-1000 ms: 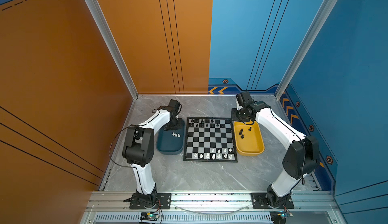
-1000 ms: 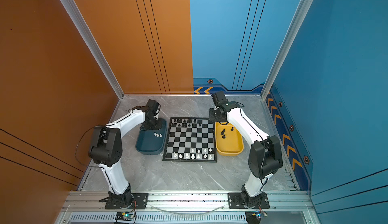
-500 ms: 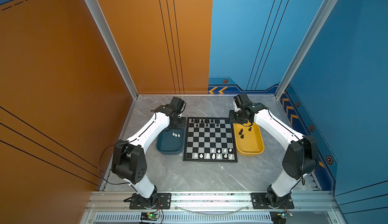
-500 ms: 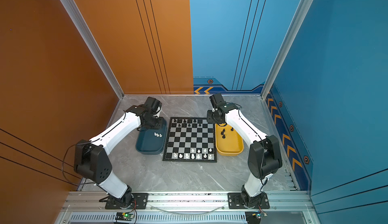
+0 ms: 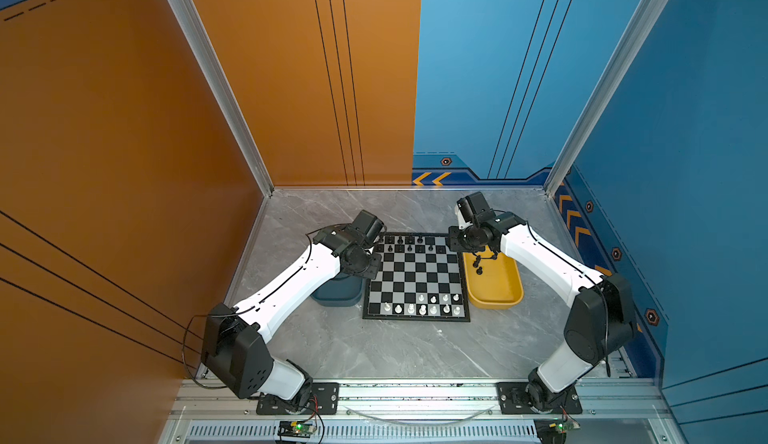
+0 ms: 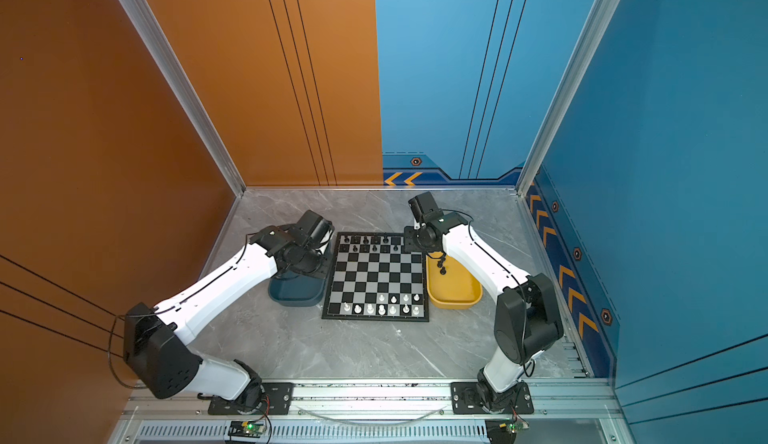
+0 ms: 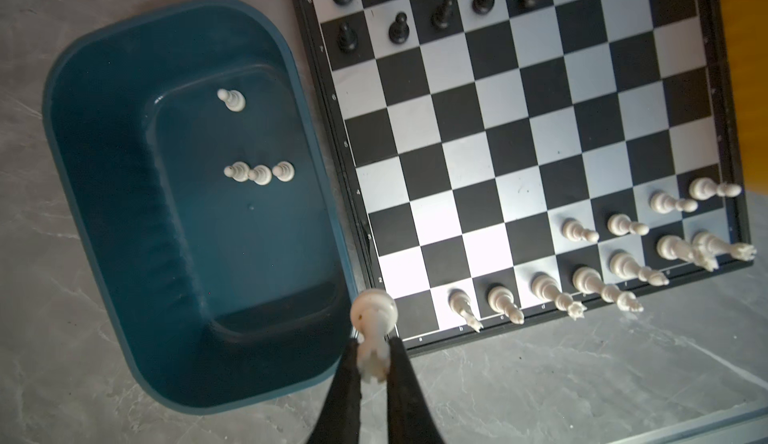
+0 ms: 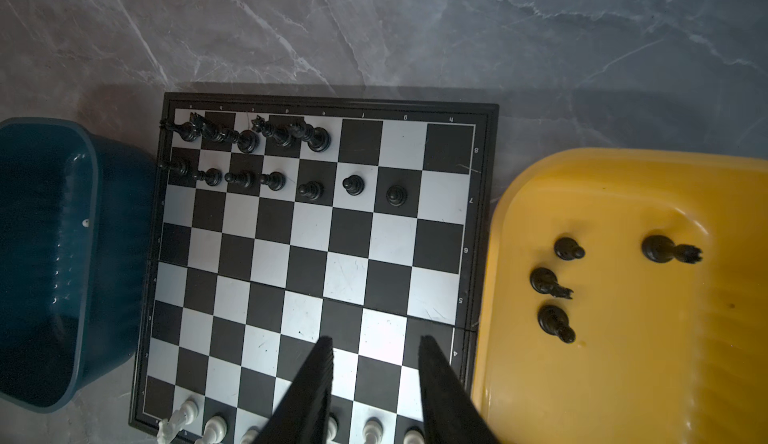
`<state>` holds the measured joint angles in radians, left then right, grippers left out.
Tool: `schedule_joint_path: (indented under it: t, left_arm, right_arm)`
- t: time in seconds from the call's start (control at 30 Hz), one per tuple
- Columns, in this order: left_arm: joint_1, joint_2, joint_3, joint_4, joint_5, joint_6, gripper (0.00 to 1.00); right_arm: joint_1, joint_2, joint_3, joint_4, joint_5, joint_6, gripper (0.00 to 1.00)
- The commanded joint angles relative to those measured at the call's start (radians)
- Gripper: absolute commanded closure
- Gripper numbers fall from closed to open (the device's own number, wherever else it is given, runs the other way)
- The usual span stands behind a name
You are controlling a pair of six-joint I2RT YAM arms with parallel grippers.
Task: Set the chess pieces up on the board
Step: 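Lift the white piece and carry it over the board's nearest corner square, then lower the white piece onto the corner square and open the left gripper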
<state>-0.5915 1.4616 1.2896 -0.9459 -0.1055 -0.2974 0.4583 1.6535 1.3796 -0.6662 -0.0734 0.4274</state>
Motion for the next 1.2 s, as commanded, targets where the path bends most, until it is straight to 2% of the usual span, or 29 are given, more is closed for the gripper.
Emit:
schedule_joint_path:
  t: [0.0,0.33,0.43,1.17]
  left_arm:
    - [-0.033,-0.023,-0.039,-0.044,-0.017,-0.037,0.95]
    - [-0.1,0.045,-0.094,-0.039,-0.006,-0.066,0.94]
    - [-0.103,0.081,-0.097,-0.033,0.009,-0.066,0.89]
    - [-0.1,0.186,-0.146,0.016,0.087,-0.09,0.9]
  right_arm:
    - [0.012,-0.018,-0.027,0.029,-0.009,0.012,0.63]
    - [0.023,-0.007,-0.062,0.059,-0.017,0.017,0.63]
    - [0.025,-0.007,-0.064,0.059,-0.017,0.018,0.63]
    - [0.027,0.008,-0.064,0.063,-0.021,0.02,0.63]
